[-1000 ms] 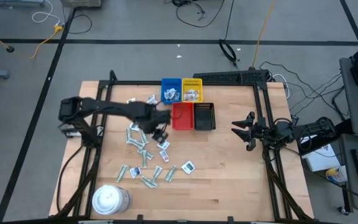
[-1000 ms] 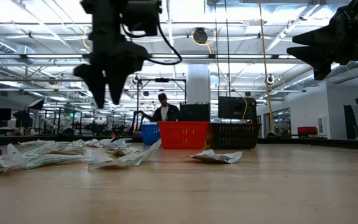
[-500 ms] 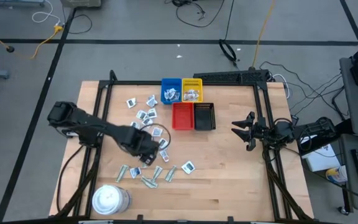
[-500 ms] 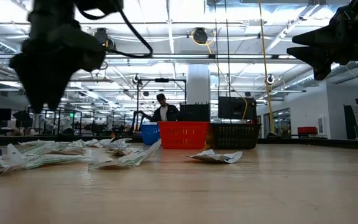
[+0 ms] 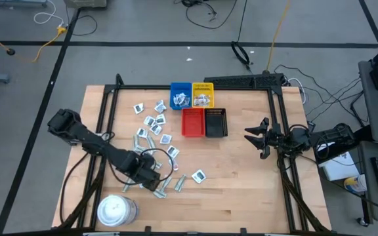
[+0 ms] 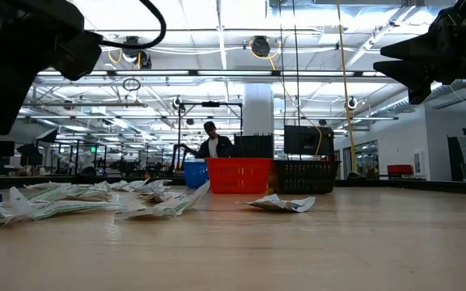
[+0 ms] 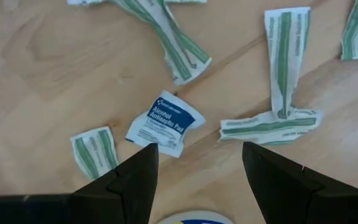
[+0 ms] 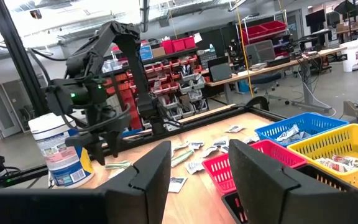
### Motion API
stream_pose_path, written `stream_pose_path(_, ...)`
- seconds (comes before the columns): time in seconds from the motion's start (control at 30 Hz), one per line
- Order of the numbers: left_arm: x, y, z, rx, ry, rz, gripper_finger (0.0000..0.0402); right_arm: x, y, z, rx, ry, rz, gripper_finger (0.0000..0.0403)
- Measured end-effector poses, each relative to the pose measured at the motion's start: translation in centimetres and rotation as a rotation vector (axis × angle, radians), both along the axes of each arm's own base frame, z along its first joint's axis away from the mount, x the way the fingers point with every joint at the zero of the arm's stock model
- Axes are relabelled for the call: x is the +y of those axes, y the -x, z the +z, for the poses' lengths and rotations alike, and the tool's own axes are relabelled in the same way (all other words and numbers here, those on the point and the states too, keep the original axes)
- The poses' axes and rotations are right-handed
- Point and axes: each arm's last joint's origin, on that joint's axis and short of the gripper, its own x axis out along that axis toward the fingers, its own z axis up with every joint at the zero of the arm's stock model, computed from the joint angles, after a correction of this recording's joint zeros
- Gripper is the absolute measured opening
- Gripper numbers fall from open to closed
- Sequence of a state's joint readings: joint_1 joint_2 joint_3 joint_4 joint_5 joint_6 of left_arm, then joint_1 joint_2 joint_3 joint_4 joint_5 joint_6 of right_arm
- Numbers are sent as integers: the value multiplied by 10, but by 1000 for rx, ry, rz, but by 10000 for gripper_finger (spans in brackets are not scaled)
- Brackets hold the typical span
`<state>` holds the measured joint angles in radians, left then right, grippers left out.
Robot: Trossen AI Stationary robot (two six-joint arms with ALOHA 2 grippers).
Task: Pick & Place First Aid Supplies
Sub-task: Put the alcohol pad into the blue bin
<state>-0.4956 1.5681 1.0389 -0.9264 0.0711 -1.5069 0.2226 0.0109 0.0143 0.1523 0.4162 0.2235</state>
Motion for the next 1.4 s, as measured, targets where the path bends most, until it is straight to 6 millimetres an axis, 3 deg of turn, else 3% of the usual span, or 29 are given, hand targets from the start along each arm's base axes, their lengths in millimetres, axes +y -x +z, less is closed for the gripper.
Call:
stream_pose_path(0.17,-3,2,-1,5,-2,0,239,0,0,0,0,0,0,155)
stream_pose_path(0.73,-10,-7,-53,181,-84,-30,239,0,0,0,0,0,0,155)
stream_pose_path(1.0,-11,-11,-61,186,-87,-89,236,0,0,0,-1,0,0,155)
stream_pose_path(1.17,-11,-13,-62,174,-65,-100,184,0,0,0,-1,0,0,155)
stream_pose_path(1.4,-12,-14,-63,166,-46,-99,50,0,0,0,-1,0,0,155)
